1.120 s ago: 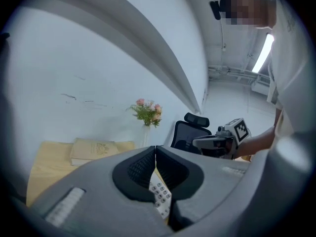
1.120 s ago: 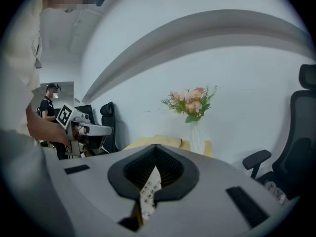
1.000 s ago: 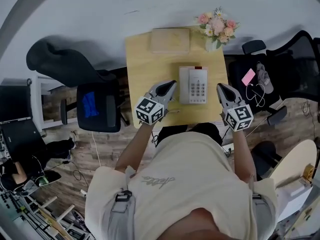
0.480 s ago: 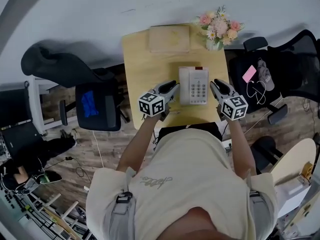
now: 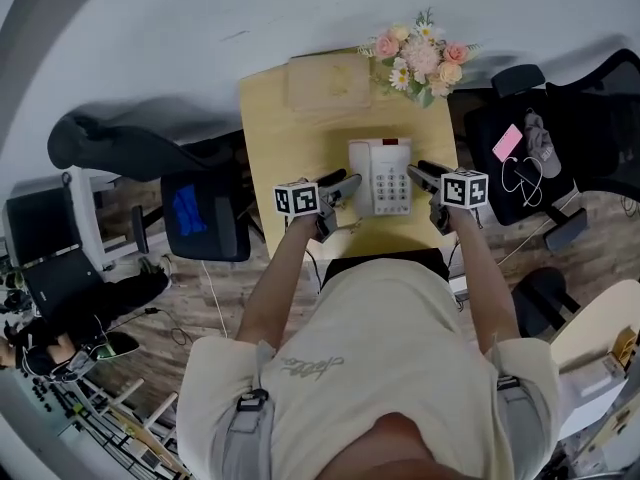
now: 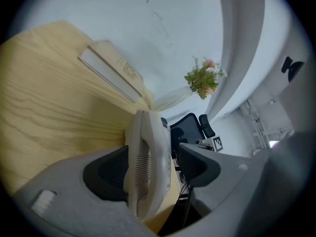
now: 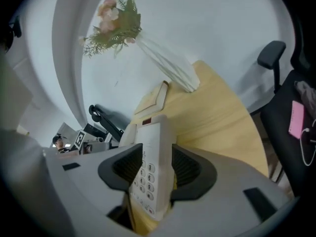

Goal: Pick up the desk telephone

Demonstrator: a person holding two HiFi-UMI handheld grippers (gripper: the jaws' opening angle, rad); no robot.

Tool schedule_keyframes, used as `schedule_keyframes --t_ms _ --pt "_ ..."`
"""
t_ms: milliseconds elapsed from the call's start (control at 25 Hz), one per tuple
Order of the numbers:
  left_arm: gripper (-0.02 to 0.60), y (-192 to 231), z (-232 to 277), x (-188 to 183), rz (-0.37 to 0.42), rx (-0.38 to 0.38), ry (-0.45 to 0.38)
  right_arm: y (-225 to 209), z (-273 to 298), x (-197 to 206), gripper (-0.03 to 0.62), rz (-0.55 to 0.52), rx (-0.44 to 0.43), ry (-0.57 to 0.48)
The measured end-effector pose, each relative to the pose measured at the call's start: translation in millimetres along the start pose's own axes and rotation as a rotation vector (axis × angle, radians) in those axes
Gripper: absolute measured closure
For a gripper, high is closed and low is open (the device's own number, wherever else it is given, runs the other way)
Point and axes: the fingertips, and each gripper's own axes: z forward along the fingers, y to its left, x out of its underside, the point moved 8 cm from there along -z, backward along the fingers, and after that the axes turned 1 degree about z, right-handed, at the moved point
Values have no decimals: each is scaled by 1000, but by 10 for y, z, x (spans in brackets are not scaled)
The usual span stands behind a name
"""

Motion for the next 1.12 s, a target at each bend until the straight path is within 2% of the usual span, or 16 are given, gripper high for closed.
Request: schedule_keyframes --t_ms 80,240,480,640,800,960,1120 --pt "268 71 85 -19 -44 9 11 -48 91 -25 413 -3 -23 59" --pt "264 188 176 -39 -99 27 33 -114 218 -71 413 6 -63 117" --pt "249 269 319 -44 -158 111 69 -208 410 -106 404 98 -179 196" --pt "232 299 362 -62 -153 154 108 -234 500 -117 393 122 -248 256" --pt "209 332 458 -110 -127 212 152 -216 610 -121 367 118 -273 314" --pt "196 381 492 -102 -130 267 176 -227 613 -113 368 117 -286 315" --pt "198 407 485 -116 -126 272 179 -234 612 -112 368 118 -288 312"
